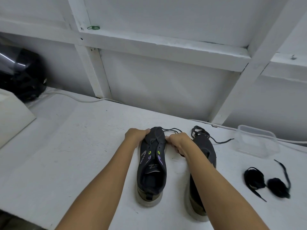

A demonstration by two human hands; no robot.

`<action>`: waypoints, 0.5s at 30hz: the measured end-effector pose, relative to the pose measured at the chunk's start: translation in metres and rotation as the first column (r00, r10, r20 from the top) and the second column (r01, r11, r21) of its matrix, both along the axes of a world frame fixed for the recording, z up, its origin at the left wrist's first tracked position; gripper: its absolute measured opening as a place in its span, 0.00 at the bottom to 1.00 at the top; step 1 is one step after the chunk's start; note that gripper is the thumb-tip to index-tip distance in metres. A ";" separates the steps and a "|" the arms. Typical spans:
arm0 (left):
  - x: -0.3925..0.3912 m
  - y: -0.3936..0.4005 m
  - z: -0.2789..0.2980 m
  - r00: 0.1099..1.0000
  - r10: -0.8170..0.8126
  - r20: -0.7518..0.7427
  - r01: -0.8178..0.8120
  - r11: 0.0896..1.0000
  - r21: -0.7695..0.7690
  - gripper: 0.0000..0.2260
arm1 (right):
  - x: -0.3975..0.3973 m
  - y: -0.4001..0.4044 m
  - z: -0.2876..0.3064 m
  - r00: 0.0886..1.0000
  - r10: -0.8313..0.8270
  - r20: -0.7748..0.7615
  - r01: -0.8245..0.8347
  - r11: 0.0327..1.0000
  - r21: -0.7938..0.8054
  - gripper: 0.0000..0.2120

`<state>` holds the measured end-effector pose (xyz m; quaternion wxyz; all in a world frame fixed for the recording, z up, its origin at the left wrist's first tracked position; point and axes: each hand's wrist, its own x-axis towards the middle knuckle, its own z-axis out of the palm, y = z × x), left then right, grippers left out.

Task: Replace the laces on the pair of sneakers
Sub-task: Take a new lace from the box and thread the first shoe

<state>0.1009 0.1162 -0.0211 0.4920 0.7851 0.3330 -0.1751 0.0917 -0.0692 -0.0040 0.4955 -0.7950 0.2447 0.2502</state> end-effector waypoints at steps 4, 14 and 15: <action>0.005 -0.002 0.000 0.999 0.028 0.026 -0.026 0.997 -0.078 0.20 | 0.005 0.004 -0.011 0.999 -0.038 -0.022 0.039 0.998 0.047 0.08; 0.015 -0.007 0.006 0.995 0.034 0.093 -0.015 0.980 -0.199 0.07 | 0.011 0.009 -0.012 0.990 -0.139 0.007 0.132 0.954 0.270 0.06; 0.015 -0.006 0.007 0.997 0.017 0.080 -0.004 0.986 -0.168 0.07 | 0.013 0.009 -0.010 0.990 -0.141 -0.019 0.141 0.952 0.272 0.04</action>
